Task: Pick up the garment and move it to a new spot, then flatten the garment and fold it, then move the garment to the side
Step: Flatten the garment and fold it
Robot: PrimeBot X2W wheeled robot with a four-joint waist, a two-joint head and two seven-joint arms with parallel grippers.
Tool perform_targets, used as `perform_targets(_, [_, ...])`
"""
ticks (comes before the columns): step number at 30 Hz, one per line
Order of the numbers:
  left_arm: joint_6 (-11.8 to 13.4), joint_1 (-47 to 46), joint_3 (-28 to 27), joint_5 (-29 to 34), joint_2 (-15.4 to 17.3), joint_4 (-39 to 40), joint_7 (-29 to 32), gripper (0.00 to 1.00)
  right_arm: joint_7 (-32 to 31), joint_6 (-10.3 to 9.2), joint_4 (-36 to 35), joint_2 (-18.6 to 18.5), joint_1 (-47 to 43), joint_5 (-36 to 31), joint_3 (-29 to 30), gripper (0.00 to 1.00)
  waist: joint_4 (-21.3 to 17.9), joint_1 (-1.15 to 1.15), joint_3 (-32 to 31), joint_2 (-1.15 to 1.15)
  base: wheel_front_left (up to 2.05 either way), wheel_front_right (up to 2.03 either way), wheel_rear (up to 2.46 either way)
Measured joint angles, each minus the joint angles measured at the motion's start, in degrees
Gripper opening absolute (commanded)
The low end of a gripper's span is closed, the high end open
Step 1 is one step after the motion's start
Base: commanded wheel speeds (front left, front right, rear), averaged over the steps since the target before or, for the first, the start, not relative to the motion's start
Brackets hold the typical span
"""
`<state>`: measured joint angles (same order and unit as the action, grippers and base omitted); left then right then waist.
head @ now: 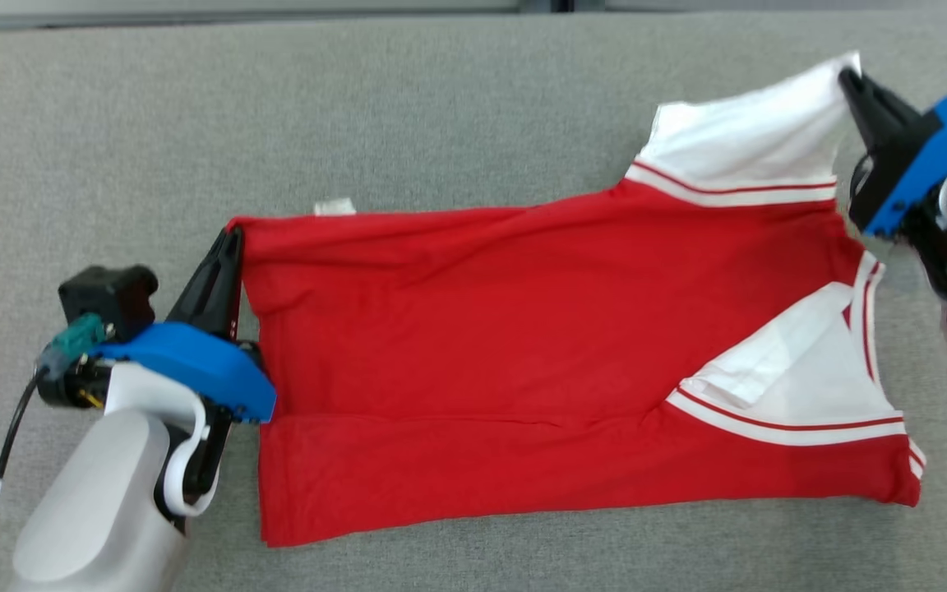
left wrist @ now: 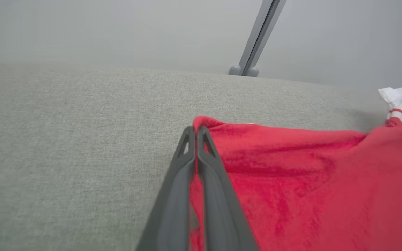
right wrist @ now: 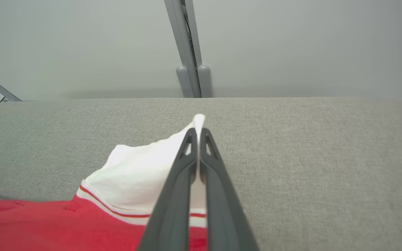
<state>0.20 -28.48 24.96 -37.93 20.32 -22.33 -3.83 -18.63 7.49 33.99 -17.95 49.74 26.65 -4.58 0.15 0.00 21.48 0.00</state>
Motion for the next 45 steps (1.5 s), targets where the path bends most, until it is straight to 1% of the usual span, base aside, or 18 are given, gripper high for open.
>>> perform_targets(3, [-0.36,2.22,-0.02,-0.07,0.46,-0.45,-1.96,0.0,-0.58,0.0,-3.16,-1.21,-4.47,1.96,-0.3,0.0,-0.55,0.0,-2.15,0.0,0.0,0.0,0.0])
perform_targets(6, [-1.23,4.18,0.29,-0.15,0.65,-0.86,-3.28,0.0,-1.83,0.0,-5.66,-2.23,-9.03,3.46,0.58,0.0,-1.14,-0.01,-3.88,0.0,0.0,0.0,0.0])
perform_targets(10, [-1.53,6.21,1.03,-0.13,0.66,-1.23,-4.63,0.0,-3.14,0.0,-9.31,-2.59,-14.56,4.49,1.82,0.0,-1.72,-0.01,-5.38,0.0,0.0,0.0,0.0])
perform_targets(15, [-0.98,9.22,1.57,0.1,0.71,-1.44,-5.68,0.0,-4.92,0.0,-13.38,-1.87,-21.3,5.28,3.76,0.0,-1.99,-0.01,-6.66,0.0,0.0,0.0,0.0])
perform_targets(19, [-0.52,11.23,1.97,0.21,0.77,-1.51,-6.1,0.0,-6.03,0.0,-16.48,-0.59,-26.36,5.33,5.87,0.0,-1.9,-0.01,-7.34,0.0,0.0,0.0,0.0])
perform_targets(29, [-0.77,12.21,3.07,-0.34,-0.07,-3.64,-6.37,0.0,-11.94,0.0,-22.57,2.86,-36.46,4.61,11.04,0.0,-1.29,-0.01,-8.61,0.0,0.0,0.0,0.0])
perform_targets(30, [-0.81,12.24,3.07,-0.43,-0.13,-3.94,-6.37,0.1,-12.95,0.0,-22.98,3.37,-37.51,4.66,11.1,0.0,-1.29,-0.01,-8.73,0.0,0.0,0.0,0.0])
perform_targets(31, [-0.82,12.32,3.05,-0.6,-0.22,-4.3,-6.37,0.42,-13.68,0.0,-23.34,3.78,-38.43,4.66,11.39,0.0,-1.3,-0.01,-8.83,0.0,0.0,0.0,0.0])
perform_targets(32, [-0.82,12.44,3.04,-0.89,-0.34,-4.65,-6.38,0.64,-14.35,0.0,-23.68,4.1,-39.15,4.65,11.73,0.35,-1.31,-0.01,-8.96,0.0,0.0,0.0,0.0])
perform_targets(33, [-0.82,12.71,3.04,-0.93,-0.46,-4.93,-6.45,1.0,-14.65,0.0,-24.18,4.32,-39.9,4.44,11.95,1.0,-1.31,0.0,-9.11,0.0,0.0,0.0,0.0])
perform_targets(37, [-0.71,13.22,2.23,-1.79,-1.08,-5.53,-7.9,1.0,-14.23,0.0,-25.72,5.78,-41.57,3.59,13.19,1.0,-1.32,-0.01,-9.84,0.0,0.0,0.0,0.0])
perform_targets(41, [-0.34,14.61,0.05,-2.34,-2.43,-4.99,-10.27,1.0,-11.62,0.0,-26.95,6.77,-42.34,1.9,15.14,1.0,-1.05,-0.01,-11.17,0.0,0.0,0.0,0.0])
perform_targets(45, [0.19,16.16,-2.85,-0.25,-3.35,-2.63,-11.07,1.0,-9.31,0.0,-28.04,8.0,-43.21,0.35,17.69,1.0,-0.46,-0.01,-13.02,0.0,0.0,0.0,0.0])
